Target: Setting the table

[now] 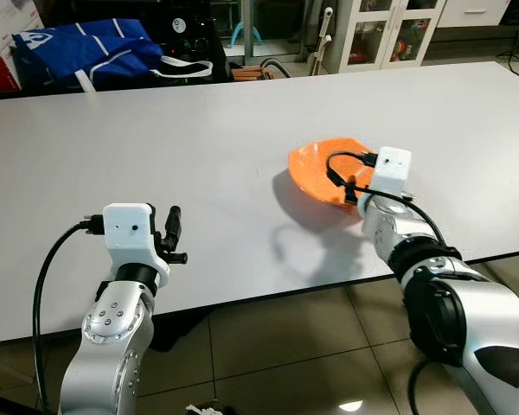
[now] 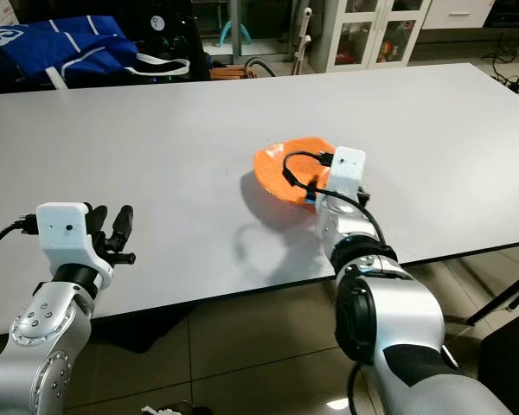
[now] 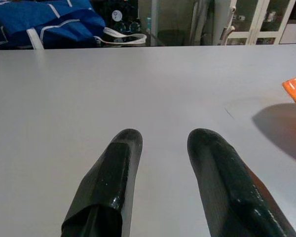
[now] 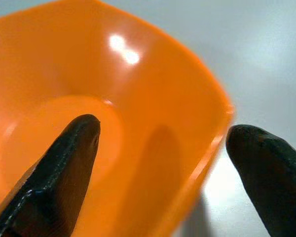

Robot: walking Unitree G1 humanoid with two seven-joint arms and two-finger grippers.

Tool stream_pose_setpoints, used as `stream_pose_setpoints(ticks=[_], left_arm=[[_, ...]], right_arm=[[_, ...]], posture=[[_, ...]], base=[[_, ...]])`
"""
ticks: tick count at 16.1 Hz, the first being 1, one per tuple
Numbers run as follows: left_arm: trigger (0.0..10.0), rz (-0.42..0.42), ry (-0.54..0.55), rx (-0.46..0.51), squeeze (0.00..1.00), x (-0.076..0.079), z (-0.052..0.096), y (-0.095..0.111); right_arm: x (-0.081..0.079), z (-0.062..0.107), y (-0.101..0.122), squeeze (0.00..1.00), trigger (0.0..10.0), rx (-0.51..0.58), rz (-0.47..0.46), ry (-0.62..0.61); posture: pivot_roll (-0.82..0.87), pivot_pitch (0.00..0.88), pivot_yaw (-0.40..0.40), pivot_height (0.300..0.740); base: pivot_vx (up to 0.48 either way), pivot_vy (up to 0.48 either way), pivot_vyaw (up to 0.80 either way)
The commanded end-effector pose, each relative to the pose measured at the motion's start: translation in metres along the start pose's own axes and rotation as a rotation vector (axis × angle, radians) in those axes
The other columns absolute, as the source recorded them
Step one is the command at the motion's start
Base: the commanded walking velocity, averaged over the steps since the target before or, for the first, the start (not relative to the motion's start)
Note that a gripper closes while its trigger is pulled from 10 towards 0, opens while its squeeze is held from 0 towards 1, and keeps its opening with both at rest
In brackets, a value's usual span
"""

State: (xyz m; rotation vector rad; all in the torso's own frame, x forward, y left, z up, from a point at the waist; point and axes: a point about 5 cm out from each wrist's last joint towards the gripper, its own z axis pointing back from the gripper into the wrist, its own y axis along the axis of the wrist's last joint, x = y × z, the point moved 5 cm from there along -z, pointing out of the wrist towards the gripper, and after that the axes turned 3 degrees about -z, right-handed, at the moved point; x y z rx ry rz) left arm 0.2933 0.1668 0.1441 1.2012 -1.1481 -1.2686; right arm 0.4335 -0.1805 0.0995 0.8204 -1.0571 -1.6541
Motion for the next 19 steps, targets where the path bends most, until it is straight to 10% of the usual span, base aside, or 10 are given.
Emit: stream_pose_setpoints(ticks=[1, 2, 3, 4, 14, 19], left_arm=[[10.0, -0.004, -0.005, 0.002, 0.0, 0.001, 0.002, 0.003], [10.0, -0.004, -0.006, 0.002, 0.0, 0.001, 0.002, 0.003], [10.0, -0.005, -0.006, 0.002, 0.0, 0.001, 0.002, 0.003], [10.0, -0.006, -0.008, 0.001, 0.0, 0.001, 0.002, 0.002], [10.0, -0.012, -0.004, 0.01, 0.0, -0.002, 0.0, 0.004], [10.0, -0.048, 0.095, 0.033, 0.0, -0.03, -0.008, 0.007]], right_arm=[[0.009, -0.001, 0.004, 1.0, 10.0, 0.023, 0.032, -0.03], [0.011, -0.002, 0.004, 1.0, 10.0, 0.029, 0.046, -0.034], [0.012, -0.002, 0.007, 0.78, 10.0, 0.042, 0.066, -0.041], [0.014, -0.002, 0.01, 0.0, 10.0, 0.057, 0.079, -0.047], [0.053, -0.003, 0.033, 0.0, 10.0, 0.191, 0.198, -0.173], [0.062, -0.002, 0.046, 0.0, 10.0, 0.274, 0.189, -0.091]], posture=[[-0.02, 0.023, 0.032, 0.74], [-0.02, 0.023, 0.032, 0.74], [-0.02, 0.023, 0.033, 0.74], [-0.02, 0.024, 0.034, 0.74], [-0.03, 0.024, 0.042, 0.74], [-0.04, 0.0, 0.034, 0.74]], base=[[0.0, 0.0, 0.0], [0.0, 0.0, 0.0], [0.0, 0.0, 0.0], [0.0, 0.0, 0.0], [0.0, 0.0, 0.0], [0.0, 0.0, 0.0]])
